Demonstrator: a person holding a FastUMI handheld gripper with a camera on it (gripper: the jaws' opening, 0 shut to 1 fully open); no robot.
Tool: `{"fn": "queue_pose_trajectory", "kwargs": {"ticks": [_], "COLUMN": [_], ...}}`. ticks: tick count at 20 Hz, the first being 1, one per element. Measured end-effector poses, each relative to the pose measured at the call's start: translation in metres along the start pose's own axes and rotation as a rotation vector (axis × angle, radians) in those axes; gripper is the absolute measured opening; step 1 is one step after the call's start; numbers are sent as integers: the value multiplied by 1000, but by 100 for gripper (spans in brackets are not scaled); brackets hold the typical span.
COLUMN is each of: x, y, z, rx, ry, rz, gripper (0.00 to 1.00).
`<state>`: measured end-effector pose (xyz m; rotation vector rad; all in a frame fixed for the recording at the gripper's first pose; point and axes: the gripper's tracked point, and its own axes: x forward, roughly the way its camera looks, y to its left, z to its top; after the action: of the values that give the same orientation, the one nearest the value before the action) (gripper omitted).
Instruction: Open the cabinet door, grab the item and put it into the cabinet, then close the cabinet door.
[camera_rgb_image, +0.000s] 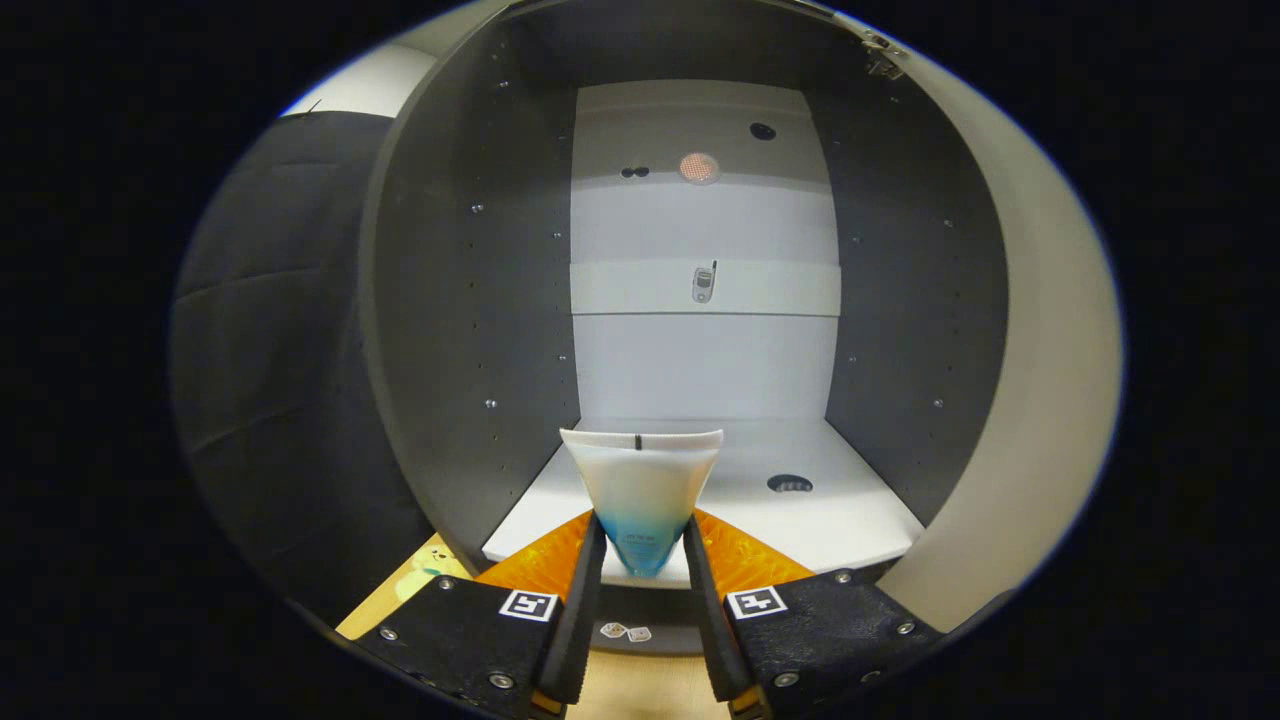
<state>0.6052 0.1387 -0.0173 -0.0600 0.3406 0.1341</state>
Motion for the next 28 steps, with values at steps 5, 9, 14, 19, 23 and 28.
{"fn": "queue_pose_trajectory", "kwargs": {"ticks": [5, 9, 14, 19, 23, 28], "x": [39, 56, 50, 6, -52, -130], "y": [-2, -10, -14, -19, -20, -17], "z": [1, -9, -4, 5, 11, 2], "rx": [-6, 10, 22, 42, 58, 62], "ry": [49, 87, 71, -5, -98, -172], "rz": [-16, -45, -52, -66, -57, -43], "gripper": [48, 49, 62, 94, 94, 93]}}
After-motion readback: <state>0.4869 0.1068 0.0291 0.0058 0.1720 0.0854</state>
